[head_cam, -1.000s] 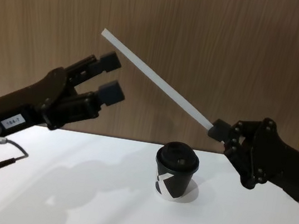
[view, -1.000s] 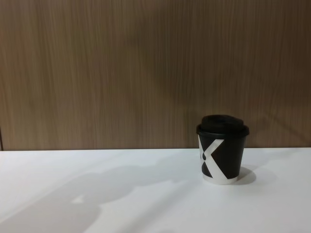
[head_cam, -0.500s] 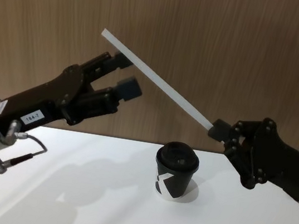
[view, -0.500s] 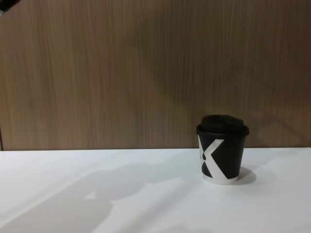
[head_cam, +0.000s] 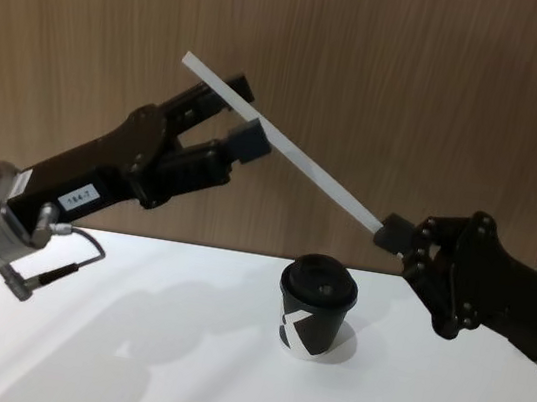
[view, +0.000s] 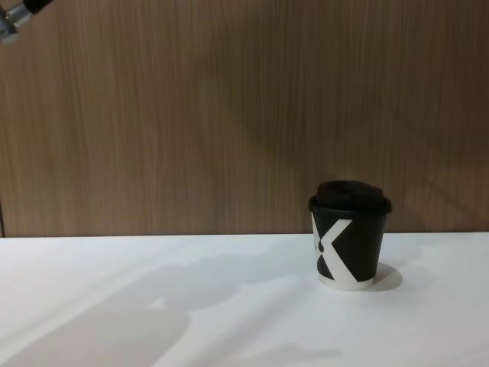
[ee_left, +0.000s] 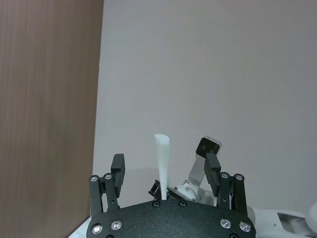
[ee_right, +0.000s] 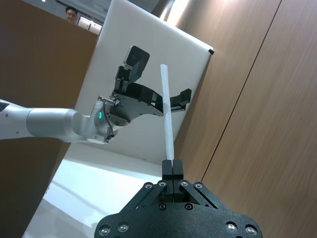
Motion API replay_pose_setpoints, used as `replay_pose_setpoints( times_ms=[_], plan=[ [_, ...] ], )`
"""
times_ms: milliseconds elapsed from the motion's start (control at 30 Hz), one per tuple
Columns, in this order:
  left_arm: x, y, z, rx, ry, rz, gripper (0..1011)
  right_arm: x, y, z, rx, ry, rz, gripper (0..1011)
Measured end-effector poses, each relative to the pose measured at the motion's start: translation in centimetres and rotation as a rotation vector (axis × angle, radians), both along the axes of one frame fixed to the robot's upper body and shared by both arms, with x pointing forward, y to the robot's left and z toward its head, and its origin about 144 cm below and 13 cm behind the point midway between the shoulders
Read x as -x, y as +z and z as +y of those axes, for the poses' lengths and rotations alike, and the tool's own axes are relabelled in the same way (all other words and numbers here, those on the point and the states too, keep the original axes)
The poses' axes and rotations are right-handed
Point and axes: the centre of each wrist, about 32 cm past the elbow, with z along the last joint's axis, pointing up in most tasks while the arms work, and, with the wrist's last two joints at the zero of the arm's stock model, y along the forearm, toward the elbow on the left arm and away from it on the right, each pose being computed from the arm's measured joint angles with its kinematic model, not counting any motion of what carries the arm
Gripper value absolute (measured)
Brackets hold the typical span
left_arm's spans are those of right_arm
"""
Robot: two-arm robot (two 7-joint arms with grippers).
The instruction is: Pick up the straw with one hand, pass it to the other hand, and insert it into the cup.
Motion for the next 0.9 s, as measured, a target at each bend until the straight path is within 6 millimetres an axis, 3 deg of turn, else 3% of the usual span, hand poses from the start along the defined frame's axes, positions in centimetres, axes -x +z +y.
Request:
replay_pose_setpoints(
  times_ms=[233,367,900],
  plan=[
    [-0.18,0.04,-0.24,0.005,0.005,0.001,996,0.00,0.00,0.00,0.000,0.000,0.000,6],
    [-0.23,0.07,-0.33,0.008,0.007,0.001,926,0.00,0.00,0.00,0.000,0.000,0.000,6],
    [-0.36,0.12,-0.50,0.012,0.011,0.002,440,0.00,0.00,0.00,0.000,0.000,0.000,6]
  ],
)
